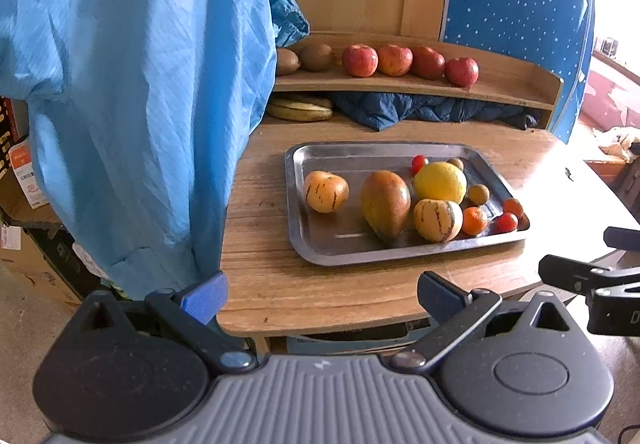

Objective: Organize fruits

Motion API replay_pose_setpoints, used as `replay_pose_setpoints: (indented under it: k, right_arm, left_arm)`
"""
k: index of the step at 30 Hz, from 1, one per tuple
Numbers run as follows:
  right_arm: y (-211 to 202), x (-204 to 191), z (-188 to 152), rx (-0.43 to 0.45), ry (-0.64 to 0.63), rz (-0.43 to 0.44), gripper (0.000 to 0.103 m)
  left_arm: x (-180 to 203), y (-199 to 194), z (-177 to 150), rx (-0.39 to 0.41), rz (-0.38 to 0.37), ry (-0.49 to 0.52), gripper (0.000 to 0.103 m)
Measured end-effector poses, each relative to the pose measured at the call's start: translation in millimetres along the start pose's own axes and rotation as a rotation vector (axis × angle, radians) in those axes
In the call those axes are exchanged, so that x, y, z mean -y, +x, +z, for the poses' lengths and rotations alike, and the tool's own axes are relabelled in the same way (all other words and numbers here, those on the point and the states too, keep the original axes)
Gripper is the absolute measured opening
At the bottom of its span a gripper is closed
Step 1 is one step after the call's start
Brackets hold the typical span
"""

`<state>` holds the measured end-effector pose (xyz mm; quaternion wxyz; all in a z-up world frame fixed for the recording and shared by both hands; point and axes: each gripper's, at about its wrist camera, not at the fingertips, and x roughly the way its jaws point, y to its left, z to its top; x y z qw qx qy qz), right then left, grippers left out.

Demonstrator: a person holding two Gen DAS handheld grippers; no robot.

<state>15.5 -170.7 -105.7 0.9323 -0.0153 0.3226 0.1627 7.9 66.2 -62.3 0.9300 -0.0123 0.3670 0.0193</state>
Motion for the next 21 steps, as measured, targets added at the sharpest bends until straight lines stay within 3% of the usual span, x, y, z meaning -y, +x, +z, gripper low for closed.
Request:
replay_pose_setpoints:
  k: [21]
  right_arm:
    - [14,8,4,-0.033,-0.002,0.018,0.102]
  left_arm:
    - [3,11,2,-0.019,-0.005,-0.01,0.103]
